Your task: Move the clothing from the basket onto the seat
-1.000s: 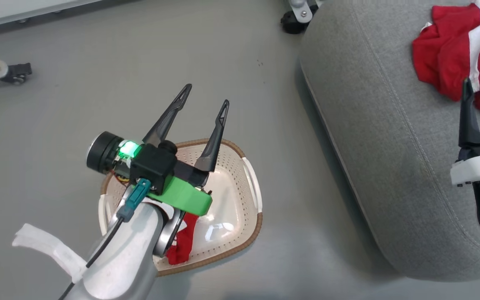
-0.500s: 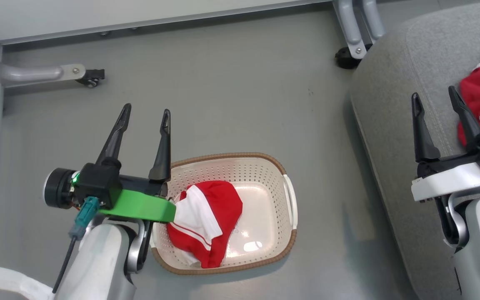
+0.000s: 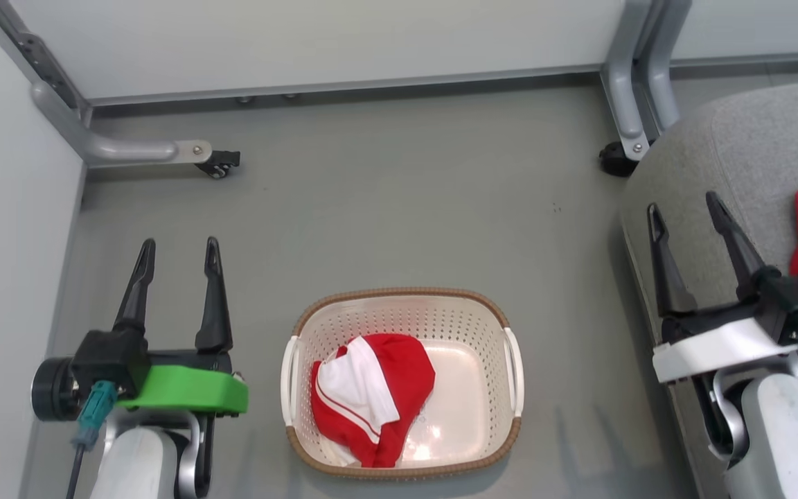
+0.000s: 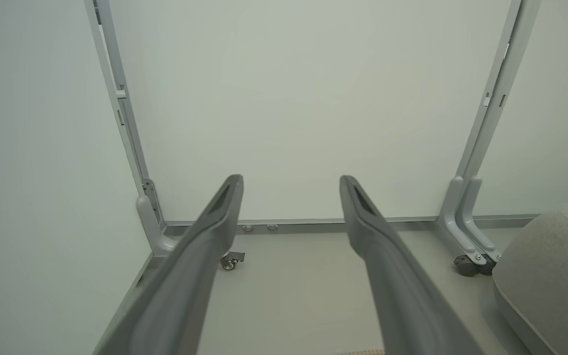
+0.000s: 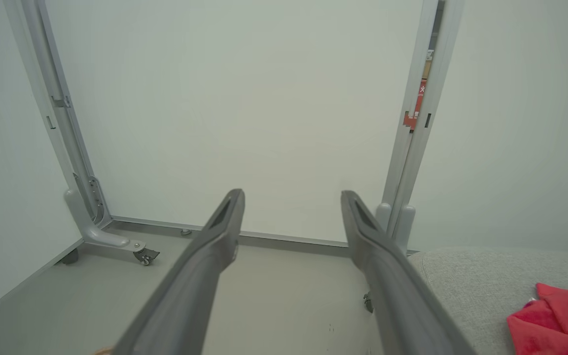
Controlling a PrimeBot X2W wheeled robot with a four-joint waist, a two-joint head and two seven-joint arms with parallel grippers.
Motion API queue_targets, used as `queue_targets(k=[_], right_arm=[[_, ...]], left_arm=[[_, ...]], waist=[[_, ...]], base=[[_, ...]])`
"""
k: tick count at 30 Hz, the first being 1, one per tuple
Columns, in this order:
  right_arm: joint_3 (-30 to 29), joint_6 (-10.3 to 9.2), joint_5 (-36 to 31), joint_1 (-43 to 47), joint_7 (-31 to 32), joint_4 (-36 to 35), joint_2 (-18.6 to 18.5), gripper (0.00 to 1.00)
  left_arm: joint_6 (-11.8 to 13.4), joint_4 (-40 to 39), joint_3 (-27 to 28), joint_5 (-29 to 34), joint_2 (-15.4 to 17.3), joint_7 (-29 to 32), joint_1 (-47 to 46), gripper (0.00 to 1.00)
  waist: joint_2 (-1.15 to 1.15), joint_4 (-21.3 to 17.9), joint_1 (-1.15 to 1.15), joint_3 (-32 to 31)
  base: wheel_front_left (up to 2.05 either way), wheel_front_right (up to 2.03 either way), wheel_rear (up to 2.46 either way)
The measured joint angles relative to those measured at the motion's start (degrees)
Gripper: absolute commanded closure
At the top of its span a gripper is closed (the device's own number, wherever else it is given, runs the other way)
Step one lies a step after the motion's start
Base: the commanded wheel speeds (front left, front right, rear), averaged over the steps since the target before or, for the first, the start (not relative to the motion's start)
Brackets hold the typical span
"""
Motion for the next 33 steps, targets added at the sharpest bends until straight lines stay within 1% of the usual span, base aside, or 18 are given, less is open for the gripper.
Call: queue_targets(k=[10, 20, 33], right_arm=[[-0.12, 0.0, -0.9, 6.68, 0.0, -3.53, 2.24, 0.0], [-1.57, 0.0, -1.57, 12.72, 0.0, -5.01, 3.54, 0.0], [-1.18, -0.01, -1.57, 13.56, 0.0, -3.89, 3.88, 0.0]], left_arm=[[-1.25, -0.05, 3.18, 1.74, -1.27, 0.0, 4.54, 0.0], [-2.5, 0.78, 3.04, 2.76, -2.12, 0.0, 6.45, 0.0], [-3.15, 1.14, 4.32, 3.26, -2.63, 0.0, 7.59, 0.0]], waist=[[0.0, 1.17, 0.0, -3.88], [0.0, 1.24, 0.0, -6.66], [0.0, 1.04, 0.0, -7.66]], base=[[0.0, 0.0, 0.0], [0.0, 0.0, 0.0], [0.0, 0.0, 0.0]])
